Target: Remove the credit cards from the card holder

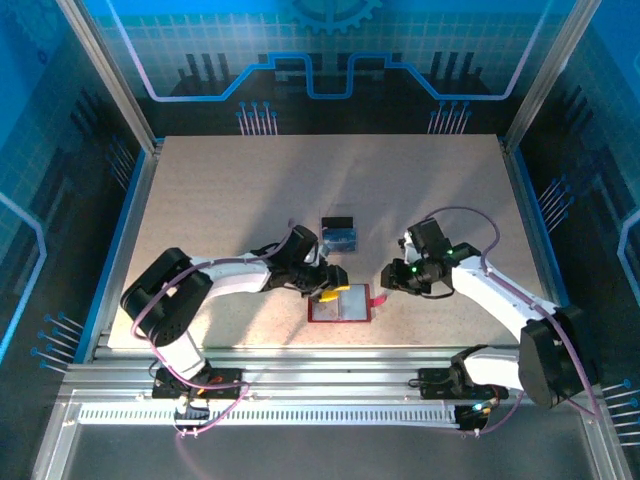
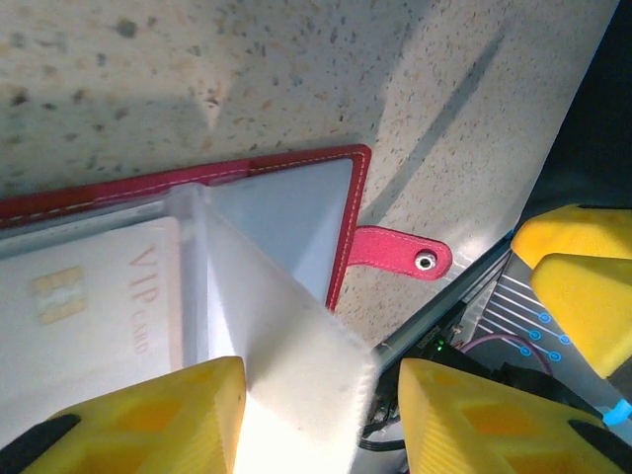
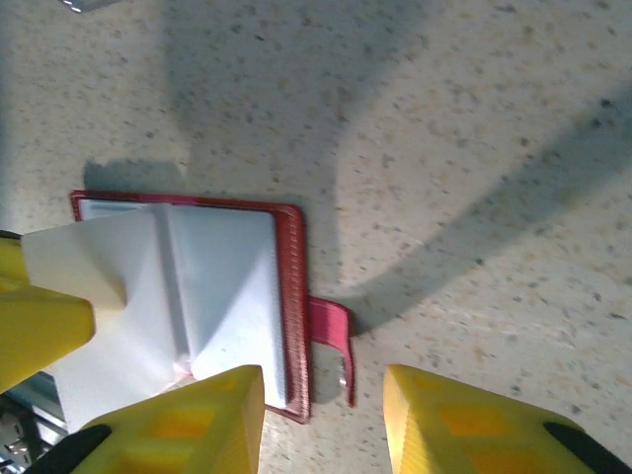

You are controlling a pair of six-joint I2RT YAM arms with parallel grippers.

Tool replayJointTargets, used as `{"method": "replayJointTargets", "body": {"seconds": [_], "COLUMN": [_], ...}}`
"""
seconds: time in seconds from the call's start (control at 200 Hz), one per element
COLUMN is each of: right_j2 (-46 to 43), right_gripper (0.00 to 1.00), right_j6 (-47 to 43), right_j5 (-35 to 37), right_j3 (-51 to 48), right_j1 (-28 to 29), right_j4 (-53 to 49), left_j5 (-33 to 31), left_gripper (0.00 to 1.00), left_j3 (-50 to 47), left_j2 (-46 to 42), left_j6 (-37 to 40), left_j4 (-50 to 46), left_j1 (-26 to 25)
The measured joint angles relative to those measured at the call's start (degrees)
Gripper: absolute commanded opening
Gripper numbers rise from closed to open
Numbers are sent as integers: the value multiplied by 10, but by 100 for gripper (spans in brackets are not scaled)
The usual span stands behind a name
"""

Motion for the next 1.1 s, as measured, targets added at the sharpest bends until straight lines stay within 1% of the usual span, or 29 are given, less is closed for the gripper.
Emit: {"method": "replayJointTargets", "body": {"seconds": [0.125, 0.375, 0.65, 0.745, 0.93, 1.101], "right_j2": [-1, 15, 39, 44, 52, 56], "right_gripper": [37, 36, 30, 26, 11, 7], "right_j6": [-4, -5, -1, 0, 6, 10], "right_j5": [-3, -36, -59, -63, -75, -86], "right_j3": [-23, -40, -58, -60, -64, -65], "right_j1": [-5, -5, -5, -5, -5, -5], "right_j4": [0, 27, 64, 73, 92, 105], "left_j5": [3, 3, 3, 3, 3, 3], "left_gripper": [52, 54, 55, 55, 54, 54], "left_j3": [23, 49, 53, 57, 59, 59], "left_j2": [24, 58, 71, 75, 75, 70], "left_j6": [0, 0, 0, 0, 0, 0], "left_j4": [0, -2, -3, -6, -7, -17], "left_j1": [-11, -25, -25, -25, -25, -22]}}
